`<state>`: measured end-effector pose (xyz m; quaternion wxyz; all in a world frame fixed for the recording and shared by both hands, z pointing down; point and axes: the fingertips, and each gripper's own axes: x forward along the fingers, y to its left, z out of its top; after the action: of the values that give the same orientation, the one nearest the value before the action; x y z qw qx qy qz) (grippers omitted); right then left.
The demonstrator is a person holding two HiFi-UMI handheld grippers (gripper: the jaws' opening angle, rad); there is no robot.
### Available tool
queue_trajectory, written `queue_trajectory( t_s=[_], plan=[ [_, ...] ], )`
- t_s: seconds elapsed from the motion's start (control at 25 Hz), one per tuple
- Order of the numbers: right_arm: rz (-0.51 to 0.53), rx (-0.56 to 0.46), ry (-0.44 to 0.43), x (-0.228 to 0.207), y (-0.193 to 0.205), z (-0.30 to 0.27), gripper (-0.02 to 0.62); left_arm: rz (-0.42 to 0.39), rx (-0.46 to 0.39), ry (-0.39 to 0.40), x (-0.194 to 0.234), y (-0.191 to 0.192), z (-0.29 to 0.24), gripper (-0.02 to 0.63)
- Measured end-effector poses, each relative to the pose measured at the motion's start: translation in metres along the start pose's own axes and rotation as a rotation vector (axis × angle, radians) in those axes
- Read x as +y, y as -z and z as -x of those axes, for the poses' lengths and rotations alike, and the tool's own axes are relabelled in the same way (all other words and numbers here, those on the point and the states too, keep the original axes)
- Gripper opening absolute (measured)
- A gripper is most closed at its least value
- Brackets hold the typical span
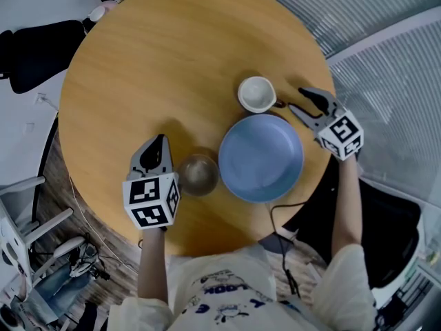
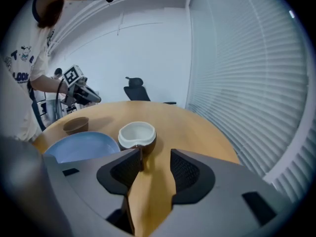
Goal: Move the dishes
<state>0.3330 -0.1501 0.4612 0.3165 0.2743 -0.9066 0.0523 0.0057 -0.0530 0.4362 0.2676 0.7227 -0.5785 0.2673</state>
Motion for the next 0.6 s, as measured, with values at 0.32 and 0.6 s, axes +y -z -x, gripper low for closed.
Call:
queue_trajectory(
  t_s=[0.32, 0.6],
  plan=[
    [-0.062, -0.139, 0.16, 0.029, -0.073, 0.029, 0.065, 0.007, -0.066, 0.02, 0.003, -0.014, 0.026, 0.003],
    [-0.215, -0.173, 0.37, 0.073, -0.126, 0.042, 0.026, 0.008, -0.13, 0.067, 0.008, -0.027, 0.055, 0.003]
  ],
)
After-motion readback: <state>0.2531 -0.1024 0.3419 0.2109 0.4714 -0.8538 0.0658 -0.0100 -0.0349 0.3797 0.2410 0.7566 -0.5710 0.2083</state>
